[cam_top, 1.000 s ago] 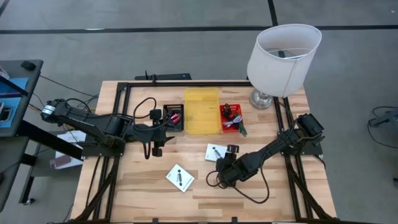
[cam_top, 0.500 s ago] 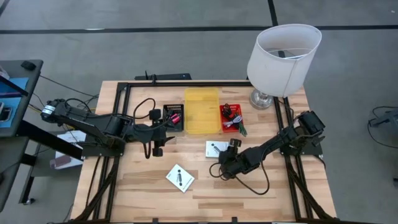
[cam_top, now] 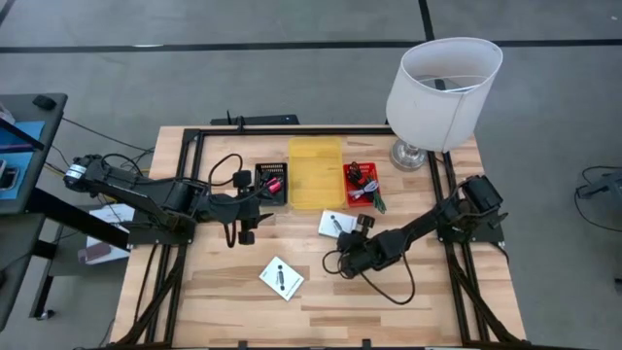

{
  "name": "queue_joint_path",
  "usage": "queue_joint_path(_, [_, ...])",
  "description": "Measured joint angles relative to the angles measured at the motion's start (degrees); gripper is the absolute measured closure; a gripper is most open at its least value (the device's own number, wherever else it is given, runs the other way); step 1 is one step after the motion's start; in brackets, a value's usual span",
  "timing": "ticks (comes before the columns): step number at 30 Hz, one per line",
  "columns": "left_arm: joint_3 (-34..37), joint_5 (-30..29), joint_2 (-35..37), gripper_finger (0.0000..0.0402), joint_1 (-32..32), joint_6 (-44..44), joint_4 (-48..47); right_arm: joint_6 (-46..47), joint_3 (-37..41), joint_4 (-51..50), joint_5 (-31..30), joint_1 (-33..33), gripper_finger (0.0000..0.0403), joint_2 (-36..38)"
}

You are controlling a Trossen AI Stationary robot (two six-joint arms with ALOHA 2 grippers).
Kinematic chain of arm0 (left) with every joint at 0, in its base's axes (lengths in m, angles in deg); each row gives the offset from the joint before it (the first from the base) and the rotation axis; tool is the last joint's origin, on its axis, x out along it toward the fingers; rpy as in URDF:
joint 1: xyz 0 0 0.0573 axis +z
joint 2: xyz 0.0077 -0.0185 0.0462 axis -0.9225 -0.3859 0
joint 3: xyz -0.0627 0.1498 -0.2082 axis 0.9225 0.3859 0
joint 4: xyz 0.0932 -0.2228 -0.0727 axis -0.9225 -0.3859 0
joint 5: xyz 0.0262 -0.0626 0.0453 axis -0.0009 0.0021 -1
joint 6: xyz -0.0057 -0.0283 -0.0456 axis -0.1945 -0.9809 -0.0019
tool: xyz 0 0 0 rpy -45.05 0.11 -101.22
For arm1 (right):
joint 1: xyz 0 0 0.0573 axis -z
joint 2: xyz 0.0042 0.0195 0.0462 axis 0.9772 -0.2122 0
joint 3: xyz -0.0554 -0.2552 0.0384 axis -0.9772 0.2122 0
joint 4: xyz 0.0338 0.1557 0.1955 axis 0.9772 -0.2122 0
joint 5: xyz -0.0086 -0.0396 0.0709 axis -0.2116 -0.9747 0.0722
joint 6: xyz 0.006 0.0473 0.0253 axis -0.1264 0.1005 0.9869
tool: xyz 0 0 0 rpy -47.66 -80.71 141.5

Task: Pick and place items into bin
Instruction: Put the top card reader box into the yellow bin

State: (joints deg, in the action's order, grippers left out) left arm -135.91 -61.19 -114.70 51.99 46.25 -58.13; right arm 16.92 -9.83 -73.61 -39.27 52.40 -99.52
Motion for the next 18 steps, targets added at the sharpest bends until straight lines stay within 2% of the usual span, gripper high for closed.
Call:
queue_joint_path(10, [0.0,0.01,0.0,0.0223,0.0,-0.43,0.0,1.7,-6.87,-8.26,1.44,-3.73,0.0402,-0.4])
queue_joint_path(18, [0.0,0.01,0.0,0.0223,0.0,-0.46,0.0,2.01,-13.84,-16.81,-3.45,-5.18,0.0402,-0.34])
